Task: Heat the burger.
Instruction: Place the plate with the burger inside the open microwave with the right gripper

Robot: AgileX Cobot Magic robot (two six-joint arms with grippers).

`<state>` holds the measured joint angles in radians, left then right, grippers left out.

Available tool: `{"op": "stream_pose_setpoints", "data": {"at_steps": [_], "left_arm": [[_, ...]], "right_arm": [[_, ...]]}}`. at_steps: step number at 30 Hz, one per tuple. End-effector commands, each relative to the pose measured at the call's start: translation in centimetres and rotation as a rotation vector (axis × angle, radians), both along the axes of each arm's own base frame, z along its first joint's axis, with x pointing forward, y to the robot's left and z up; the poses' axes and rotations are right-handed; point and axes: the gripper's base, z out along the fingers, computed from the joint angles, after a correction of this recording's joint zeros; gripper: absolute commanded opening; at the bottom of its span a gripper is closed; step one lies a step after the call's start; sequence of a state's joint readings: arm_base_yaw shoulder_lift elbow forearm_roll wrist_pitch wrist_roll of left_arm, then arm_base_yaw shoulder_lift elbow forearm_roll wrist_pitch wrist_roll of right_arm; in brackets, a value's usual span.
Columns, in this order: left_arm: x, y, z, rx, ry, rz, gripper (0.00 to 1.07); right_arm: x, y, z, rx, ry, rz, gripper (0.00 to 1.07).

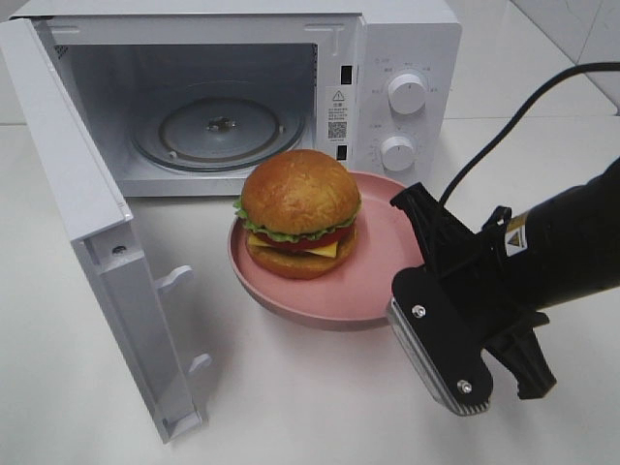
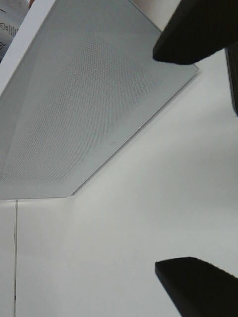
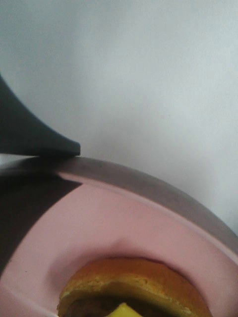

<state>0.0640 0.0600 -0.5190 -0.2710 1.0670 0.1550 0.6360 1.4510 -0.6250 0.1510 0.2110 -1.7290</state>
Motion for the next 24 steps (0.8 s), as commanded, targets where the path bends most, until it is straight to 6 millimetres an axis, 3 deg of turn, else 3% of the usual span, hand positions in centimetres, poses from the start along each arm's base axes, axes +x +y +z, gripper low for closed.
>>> {"op": "stream_pose_setpoints", "data": {"at_steps": [1,8,15,24], "left_arm": [[0.0,0.0,0.0,0.002,-0.002,-0.003,0.98],[0.0,0.0,0.0,0.002,-0.002,-0.003,0.98],[0.0,0.0,0.0,0.002,-0.002,-0.003,0.98],[0.0,0.0,0.0,0.002,-0.002,-0.003,0.98]], "right_arm": [[1.2,0.7,1.3,0.047,-0.089,0.003,0.00],[2.2,1.4,1.8,0.048,-0.119,0.011,0.00],[2.6,3.6,2.1,0.060,-0.135,0.033,0.00],[3.8,4.9,1.9,0.066,-0.124,0.024,0.00]]}}
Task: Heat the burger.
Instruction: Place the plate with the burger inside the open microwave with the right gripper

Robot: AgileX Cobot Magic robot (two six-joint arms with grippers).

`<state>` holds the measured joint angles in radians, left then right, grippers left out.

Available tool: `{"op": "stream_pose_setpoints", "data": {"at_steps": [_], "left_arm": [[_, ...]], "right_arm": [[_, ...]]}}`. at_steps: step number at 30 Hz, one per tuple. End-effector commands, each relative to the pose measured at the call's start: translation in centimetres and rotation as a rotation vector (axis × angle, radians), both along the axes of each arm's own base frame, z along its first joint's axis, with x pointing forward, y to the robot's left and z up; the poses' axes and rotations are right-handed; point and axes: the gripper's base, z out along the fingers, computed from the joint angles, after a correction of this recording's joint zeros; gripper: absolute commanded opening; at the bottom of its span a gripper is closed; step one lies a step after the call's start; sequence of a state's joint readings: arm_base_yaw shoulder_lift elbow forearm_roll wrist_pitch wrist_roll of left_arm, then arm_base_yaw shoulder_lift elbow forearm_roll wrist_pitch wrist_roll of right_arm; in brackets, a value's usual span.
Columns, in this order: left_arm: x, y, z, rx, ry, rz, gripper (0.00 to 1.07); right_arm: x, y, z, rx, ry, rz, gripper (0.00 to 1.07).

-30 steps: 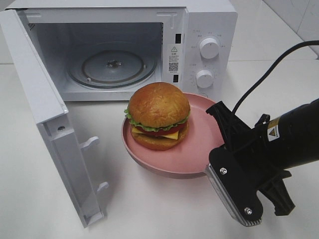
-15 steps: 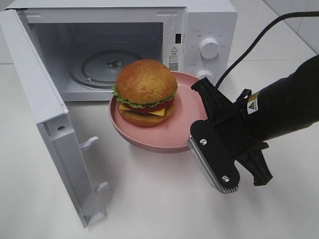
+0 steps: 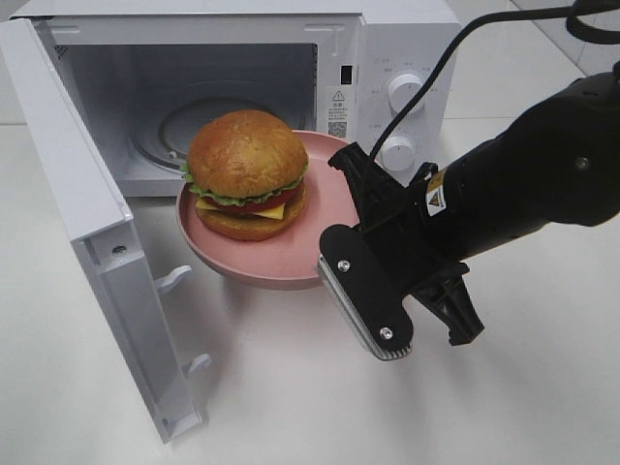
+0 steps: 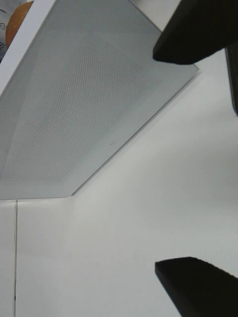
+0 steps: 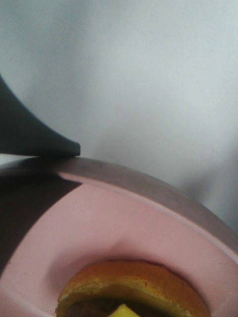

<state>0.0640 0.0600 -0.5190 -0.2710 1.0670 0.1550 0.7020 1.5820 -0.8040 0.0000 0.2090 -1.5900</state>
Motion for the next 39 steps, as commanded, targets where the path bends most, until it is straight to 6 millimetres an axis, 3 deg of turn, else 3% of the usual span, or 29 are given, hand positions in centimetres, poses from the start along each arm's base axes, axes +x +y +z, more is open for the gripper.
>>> {"op": "stream_pose_setpoints", "data": {"at_steps": [1,39], "left_arm": [[0.0,0.0,0.0,0.002,-0.002,-0.003,0.98],[0.0,0.0,0.0,0.002,-0.002,-0.003,0.98]], "right_arm": [[1.1,1.2,1.0,0.074,-0.058,-0.020,0.00],[6.9,7.0,0.6,0.123,-0.005,-0.106,0.00]]}}
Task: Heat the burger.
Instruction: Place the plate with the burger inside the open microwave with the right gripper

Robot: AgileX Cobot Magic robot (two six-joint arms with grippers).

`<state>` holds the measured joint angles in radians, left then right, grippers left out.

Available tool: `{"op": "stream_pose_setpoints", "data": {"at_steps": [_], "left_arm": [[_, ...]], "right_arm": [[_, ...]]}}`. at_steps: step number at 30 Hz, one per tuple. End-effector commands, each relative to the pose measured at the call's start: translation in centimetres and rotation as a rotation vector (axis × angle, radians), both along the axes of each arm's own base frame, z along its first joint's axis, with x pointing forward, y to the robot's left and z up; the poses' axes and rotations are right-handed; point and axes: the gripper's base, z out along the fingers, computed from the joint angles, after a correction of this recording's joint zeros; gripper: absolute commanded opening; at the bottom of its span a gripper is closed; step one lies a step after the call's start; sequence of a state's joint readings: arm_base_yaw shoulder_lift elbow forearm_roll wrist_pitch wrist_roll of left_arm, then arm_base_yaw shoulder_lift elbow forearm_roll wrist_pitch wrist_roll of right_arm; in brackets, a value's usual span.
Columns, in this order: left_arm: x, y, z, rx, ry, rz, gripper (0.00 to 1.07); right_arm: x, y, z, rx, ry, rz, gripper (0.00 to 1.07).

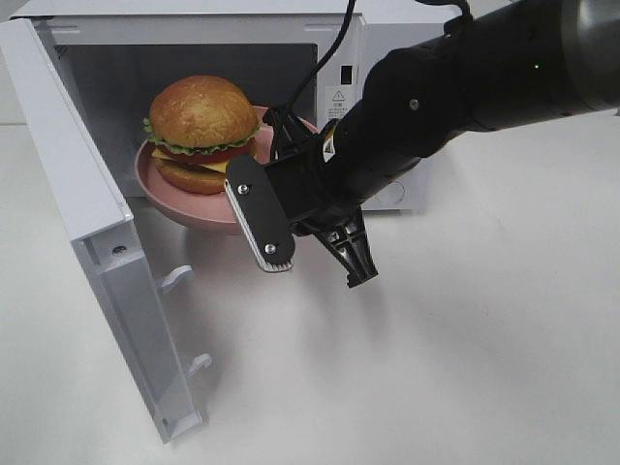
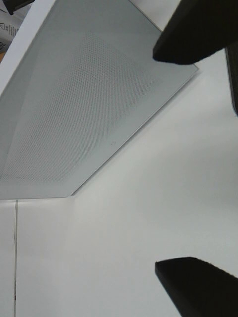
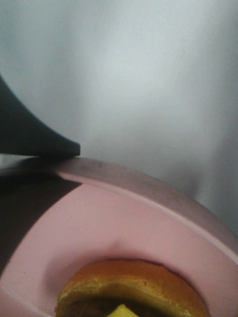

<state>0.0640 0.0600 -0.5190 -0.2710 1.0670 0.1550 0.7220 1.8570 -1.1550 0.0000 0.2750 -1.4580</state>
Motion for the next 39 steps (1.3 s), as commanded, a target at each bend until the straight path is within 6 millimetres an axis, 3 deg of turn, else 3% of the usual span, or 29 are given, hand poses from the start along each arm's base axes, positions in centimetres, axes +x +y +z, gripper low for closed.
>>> {"op": "stream_pose_setpoints", "data": {"at_steps": [1,39], "left_arm": [[0.0,0.0,0.0,0.002,-0.002,-0.003,0.98],[0.0,0.0,0.0,0.002,-0.002,-0.003,0.98]], "right_arm": [[1.0,1.0,1.1,0.062,-0.040,-0.026,0.00],[7.5,5.8,0.3,0.085,-0.046,-0.176,0.00]]}}
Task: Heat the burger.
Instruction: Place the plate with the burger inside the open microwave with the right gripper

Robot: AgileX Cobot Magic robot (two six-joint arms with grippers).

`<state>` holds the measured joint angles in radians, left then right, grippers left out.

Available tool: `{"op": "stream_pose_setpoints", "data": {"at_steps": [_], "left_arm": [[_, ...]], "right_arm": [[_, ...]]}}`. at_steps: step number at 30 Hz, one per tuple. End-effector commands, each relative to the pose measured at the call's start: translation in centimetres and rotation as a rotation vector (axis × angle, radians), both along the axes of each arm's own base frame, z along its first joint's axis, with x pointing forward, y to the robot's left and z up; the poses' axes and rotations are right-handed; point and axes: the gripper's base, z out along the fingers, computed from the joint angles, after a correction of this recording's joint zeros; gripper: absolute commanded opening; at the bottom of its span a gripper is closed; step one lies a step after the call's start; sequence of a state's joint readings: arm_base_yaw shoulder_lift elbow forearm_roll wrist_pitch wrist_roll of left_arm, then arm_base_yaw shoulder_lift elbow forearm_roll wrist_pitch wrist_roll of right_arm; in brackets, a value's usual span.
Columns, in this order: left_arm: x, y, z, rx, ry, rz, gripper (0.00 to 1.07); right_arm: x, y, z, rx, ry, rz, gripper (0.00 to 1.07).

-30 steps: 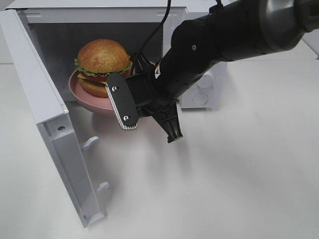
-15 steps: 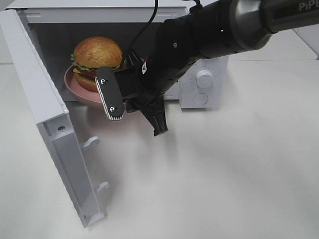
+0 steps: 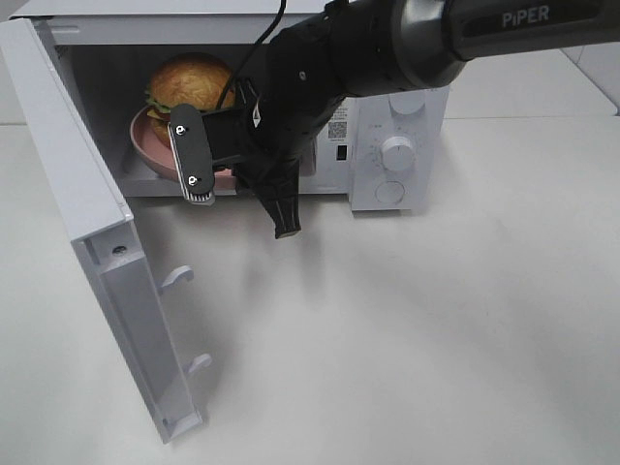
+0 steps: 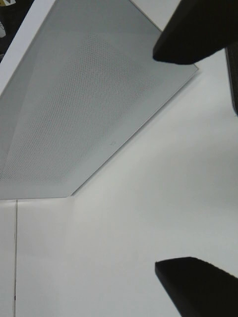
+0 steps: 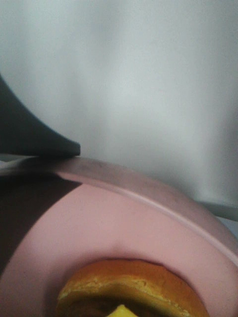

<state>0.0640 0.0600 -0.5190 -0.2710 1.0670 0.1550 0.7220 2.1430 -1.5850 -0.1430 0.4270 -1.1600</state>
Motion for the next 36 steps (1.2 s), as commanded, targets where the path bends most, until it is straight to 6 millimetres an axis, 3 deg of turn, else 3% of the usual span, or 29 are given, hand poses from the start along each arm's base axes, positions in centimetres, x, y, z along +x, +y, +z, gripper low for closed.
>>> {"op": "stream_pose_setpoints", "data": {"at_steps": [1,26,36], "left_arm": [[0.0,0.0,0.0,0.002,-0.002,-0.003,0.98],[0.0,0.0,0.0,0.002,-0.002,-0.003,0.98],[0.0,0.0,0.0,0.002,-0.002,-0.003,0.98]], "right_arm": [[1.0,0.9,1.3,0.053,-0.074,0.004,0.00],[5.6,1.8,-0.7,0.115,-0.128,-0.063,0.01],[6.2,2.2,-0.9,0.116,-0.172,-0.027,0.02]]}}
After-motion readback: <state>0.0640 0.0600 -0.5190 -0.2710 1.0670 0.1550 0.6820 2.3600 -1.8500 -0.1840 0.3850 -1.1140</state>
